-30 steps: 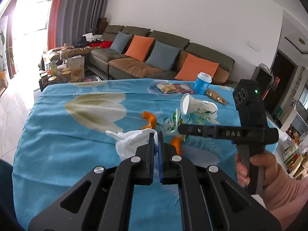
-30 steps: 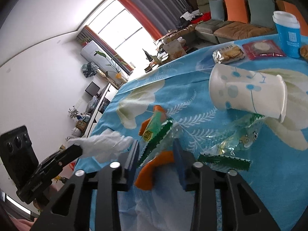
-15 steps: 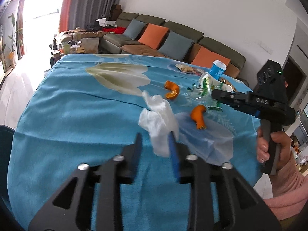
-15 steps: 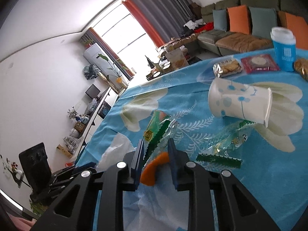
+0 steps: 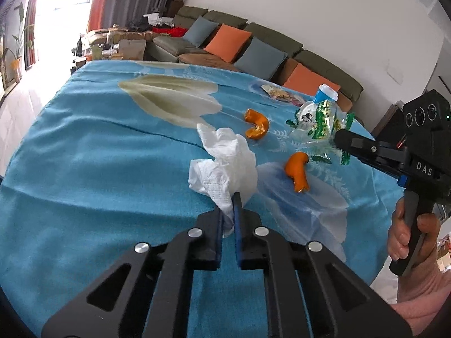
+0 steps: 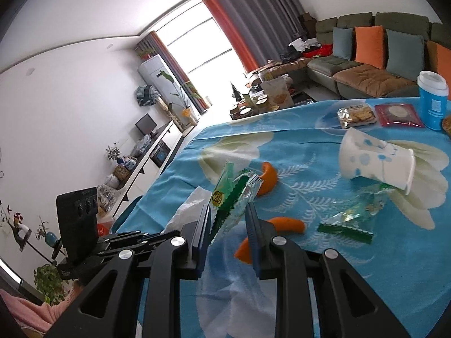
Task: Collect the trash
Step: 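Lift the tissue and green wrapper off the bed with both tools, then carry the tissue and green wrapper over the teal bin with both tools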
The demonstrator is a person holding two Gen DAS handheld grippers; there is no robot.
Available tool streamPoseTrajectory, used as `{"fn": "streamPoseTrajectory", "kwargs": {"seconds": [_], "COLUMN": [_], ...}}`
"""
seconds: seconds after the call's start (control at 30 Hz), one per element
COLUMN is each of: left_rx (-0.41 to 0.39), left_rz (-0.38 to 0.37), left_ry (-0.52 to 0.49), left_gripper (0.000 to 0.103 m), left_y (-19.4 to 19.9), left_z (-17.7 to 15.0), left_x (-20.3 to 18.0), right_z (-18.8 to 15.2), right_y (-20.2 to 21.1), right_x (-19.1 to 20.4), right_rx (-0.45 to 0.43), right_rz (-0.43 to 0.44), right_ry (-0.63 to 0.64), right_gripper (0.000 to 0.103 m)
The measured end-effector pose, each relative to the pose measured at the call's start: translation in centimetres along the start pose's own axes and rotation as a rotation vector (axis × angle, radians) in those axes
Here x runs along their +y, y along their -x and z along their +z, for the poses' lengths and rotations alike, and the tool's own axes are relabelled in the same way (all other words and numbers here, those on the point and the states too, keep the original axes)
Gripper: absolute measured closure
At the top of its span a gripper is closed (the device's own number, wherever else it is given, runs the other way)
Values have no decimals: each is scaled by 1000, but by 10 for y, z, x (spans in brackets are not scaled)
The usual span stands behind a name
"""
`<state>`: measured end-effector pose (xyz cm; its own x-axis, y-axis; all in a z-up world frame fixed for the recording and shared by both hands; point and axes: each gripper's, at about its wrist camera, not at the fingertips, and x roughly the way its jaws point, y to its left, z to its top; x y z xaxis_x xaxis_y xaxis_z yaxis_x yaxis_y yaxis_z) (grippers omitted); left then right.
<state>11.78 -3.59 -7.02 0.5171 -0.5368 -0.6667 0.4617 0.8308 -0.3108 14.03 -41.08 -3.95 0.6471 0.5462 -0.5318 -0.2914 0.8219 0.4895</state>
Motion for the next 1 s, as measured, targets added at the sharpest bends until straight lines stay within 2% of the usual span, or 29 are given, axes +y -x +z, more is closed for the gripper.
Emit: {"fn": "streamPoseTrajectory", "kwargs": {"seconds": [1.0], "left_rx": [-178], "left_rz": [129], "left_ry": [20], "left_gripper": [98], "left_y": [106], "left_z": [-27], "left_x": [24], "right_z": [-10], "right_y": [-47], "right_x": [83], "right_rx": [99], "right_rz": [185], "right_ry": [148], "right_gripper": [80]}}
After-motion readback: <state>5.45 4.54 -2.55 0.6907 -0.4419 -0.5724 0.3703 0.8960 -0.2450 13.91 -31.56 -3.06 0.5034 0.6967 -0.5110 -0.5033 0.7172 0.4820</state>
